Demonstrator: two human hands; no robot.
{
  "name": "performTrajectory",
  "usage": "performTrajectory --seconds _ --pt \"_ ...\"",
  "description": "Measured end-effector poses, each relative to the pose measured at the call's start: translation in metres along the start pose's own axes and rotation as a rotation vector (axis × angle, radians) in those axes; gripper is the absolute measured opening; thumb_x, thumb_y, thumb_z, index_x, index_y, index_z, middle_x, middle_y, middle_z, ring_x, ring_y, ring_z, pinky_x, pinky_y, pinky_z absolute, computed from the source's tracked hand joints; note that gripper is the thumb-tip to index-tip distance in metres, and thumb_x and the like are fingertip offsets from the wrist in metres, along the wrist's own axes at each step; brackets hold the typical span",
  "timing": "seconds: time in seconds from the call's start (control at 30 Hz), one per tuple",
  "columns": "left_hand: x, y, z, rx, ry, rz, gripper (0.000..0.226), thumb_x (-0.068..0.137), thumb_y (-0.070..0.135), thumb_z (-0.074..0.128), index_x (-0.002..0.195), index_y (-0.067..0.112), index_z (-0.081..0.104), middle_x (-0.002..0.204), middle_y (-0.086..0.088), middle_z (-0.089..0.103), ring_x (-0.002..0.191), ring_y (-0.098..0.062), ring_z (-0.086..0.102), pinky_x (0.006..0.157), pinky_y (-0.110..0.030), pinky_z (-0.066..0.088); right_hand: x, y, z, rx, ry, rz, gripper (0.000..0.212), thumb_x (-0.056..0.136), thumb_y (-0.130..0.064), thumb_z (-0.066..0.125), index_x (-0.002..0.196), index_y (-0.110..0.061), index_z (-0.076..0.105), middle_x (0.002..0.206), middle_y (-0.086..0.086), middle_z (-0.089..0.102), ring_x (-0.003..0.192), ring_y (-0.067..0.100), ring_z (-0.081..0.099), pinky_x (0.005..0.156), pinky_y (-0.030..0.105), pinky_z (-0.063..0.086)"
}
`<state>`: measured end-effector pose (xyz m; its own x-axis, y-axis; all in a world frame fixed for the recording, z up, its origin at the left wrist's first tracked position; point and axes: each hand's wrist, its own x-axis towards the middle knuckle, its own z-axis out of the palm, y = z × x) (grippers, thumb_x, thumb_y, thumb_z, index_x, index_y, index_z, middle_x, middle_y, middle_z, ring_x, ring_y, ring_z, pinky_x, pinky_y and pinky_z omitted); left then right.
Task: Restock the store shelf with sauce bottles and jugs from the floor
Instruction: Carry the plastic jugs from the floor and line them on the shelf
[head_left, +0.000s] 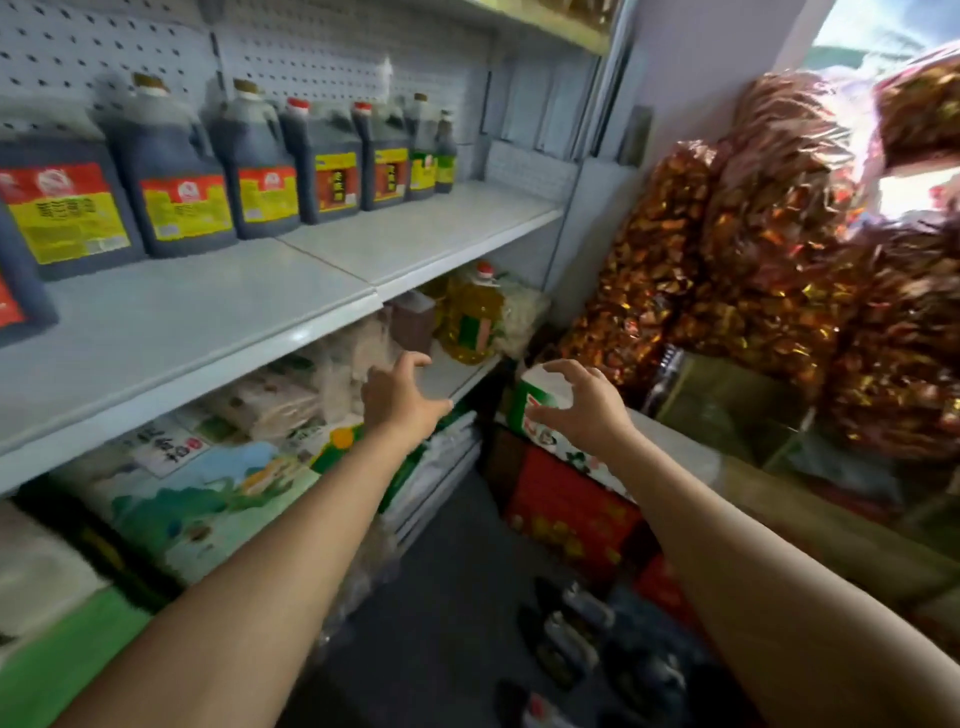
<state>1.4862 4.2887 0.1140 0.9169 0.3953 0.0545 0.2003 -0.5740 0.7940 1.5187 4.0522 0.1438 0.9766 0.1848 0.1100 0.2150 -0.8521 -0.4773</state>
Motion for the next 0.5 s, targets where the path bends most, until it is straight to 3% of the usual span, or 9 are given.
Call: performTrajectory --seconds 0.13,0.27,0.5 --pt "-0.037 0.038 0.056 0.070 -0.100 0.057 0.060 0.076 0.037 0.083 0.128 0.033 0.054 0.128 -0.010 0.045 0.111 -0.031 0.053 0.094 -0.040 0.051 -0.044 0.068 -0.022 0.012 0.028 0.123 0.066 0.082 -0.045 0.081 0.140 -0.032 0.051 0.137 0.005 0.051 0.118 0.027 0.055 0.091 0.034 0.048" --pt "-0.080 0.069 0.121 0.099 -0.208 0.073 0.062 0.079 0.035 0.082 0.133 0.029 0.052 0.133 -0.011 0.044 0.120 -0.030 0.049 0.096 -0.036 0.044 -0.086 0.134 -0.040 0.012 0.014 0.213 0.069 0.081 -0.046 0.081 0.141 -0.032 0.051 0.138 0.007 0.053 0.124 0.027 0.052 0.094 0.034 0.046" --pt "-0.157 0.082 0.222 0.129 -0.351 0.014 0.063 0.079 0.035 0.082 0.134 0.030 0.051 0.137 -0.009 0.042 0.124 -0.029 0.049 0.099 -0.038 0.044 -0.151 0.251 -0.040 0.049 -0.073 0.351 0.074 0.078 -0.052 0.081 0.143 -0.035 0.049 0.136 0.006 0.052 0.126 0.028 0.050 0.101 0.036 0.046"
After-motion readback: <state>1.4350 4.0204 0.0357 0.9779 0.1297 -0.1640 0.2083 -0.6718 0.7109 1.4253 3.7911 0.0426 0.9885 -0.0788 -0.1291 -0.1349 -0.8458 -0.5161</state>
